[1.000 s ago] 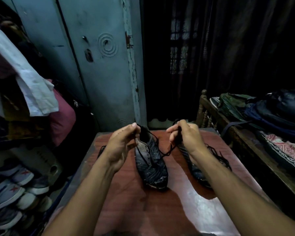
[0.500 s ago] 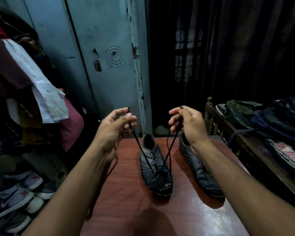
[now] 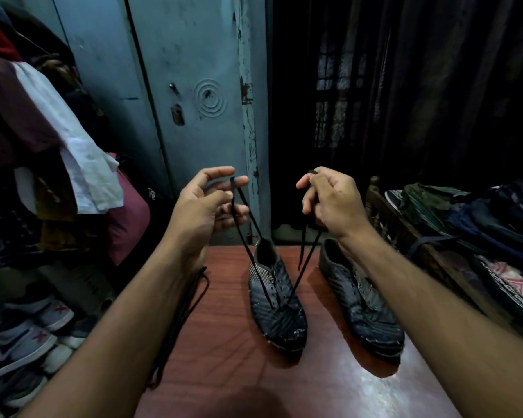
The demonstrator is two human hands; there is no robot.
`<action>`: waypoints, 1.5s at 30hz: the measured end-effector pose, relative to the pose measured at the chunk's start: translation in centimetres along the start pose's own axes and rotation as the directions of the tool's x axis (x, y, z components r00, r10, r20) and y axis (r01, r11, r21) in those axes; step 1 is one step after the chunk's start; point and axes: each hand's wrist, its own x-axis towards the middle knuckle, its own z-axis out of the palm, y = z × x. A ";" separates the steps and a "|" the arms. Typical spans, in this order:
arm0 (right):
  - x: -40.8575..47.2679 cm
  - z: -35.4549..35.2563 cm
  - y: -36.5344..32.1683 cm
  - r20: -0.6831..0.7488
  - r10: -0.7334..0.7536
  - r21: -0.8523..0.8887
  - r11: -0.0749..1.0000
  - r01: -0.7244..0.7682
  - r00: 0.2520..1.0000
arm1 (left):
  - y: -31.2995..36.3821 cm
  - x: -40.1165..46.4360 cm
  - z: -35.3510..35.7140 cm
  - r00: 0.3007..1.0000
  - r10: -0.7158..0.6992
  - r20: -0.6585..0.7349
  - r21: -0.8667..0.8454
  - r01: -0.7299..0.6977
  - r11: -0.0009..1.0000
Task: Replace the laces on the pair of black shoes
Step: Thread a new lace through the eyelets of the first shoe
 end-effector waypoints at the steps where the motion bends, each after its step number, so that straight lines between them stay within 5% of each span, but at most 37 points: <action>1: 0.2 0.0 0.1 0.012 -0.010 -0.058 0.998 0.011 1.000 | 0.0 0.0 -0.1 1.000 -0.004 0.010 0.018 0.004 1.000; 8: -1.0 -1.6 4.0 0.138 0.154 -0.484 0.872 -0.069 0.978 | -1.0 -0.1 -1.1 0.994 0.069 0.084 0.377 -0.096 0.921; 13: -3.2 -2.1 7.3 0.191 0.192 -0.814 0.579 0.046 0.963 | -2.6 -0.8 -1.9 0.978 -0.009 0.206 0.522 -0.102 0.847; 17: -5.3 0.0 6.7 0.384 0.108 -0.612 0.773 0.165 0.917 | -3.3 -1.3 -1.5 0.931 -0.097 0.351 0.551 -0.121 0.826; 22: -7.1 1.6 8.5 0.461 0.020 -0.550 0.791 0.268 0.887 | -3.7 -2.5 0.2 0.832 -0.148 0.534 0.567 -0.223 0.793; 27: -8.3 0.3 12.6 0.230 0.178 -0.518 0.855 -0.035 0.957 | -5.0 -2.9 -1.2 0.804 -0.221 0.552 0.518 -0.122 0.847; 31: -9.5 -0.2 14.1 0.043 0.312 -0.283 0.915 -0.288 0.949 | -7.3 -3.7 -3.2 0.697 -0.442 0.564 0.563 0.067 0.824; 35: -10.9 1.0 13.7 0.018 0.381 0.087 0.920 -0.381 0.924 | -12.1 -3.1 -4.4 0.833 -0.282 0.477 0.775 -0.247 0.581; 37: -11.7 1.7 13.7 0.038 0.391 0.214 0.896 -0.390 0.920 | -14.4 -2.4 -4.1 0.885 -0.171 0.433 0.793 -0.283 0.540; 45: -10.0 2.1 15.5 -0.053 0.231 -0.020 0.972 -0.233 0.971 | -21.4 1.6 -1.5 0.922 -0.212 0.324 0.899 -0.230 0.372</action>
